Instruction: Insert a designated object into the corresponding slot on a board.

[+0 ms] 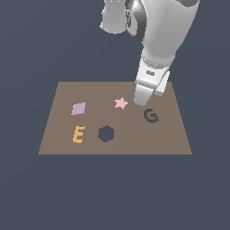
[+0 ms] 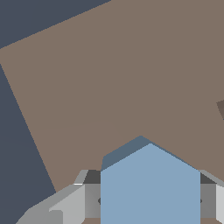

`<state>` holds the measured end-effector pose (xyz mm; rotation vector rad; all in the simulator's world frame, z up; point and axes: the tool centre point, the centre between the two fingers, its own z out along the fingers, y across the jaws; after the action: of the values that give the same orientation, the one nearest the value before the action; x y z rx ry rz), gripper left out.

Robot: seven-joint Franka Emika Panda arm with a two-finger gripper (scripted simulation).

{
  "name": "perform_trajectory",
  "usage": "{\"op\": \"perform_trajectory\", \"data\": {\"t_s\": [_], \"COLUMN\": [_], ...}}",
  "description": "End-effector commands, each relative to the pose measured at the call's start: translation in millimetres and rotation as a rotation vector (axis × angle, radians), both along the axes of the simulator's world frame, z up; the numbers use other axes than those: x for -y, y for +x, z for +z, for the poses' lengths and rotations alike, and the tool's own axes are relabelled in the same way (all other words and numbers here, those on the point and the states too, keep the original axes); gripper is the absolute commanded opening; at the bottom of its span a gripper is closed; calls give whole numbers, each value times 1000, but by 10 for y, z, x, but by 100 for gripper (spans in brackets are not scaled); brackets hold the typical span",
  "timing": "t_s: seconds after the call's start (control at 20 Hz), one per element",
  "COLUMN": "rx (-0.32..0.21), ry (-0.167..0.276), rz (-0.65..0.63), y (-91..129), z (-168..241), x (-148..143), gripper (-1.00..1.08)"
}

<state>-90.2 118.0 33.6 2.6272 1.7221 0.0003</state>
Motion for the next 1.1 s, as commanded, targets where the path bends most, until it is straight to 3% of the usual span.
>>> {"op": "perform_trajectory", "data": {"t_s": [0.0,0.55,1.05], "rx": [-1,-1,-1], "ry": [0,1,1], "rz": [-4,-170,-545], "y": [5,324,988], "z": [-2,10,34], "x": [1,44,342], "gripper": [-100,-100,-100]}}
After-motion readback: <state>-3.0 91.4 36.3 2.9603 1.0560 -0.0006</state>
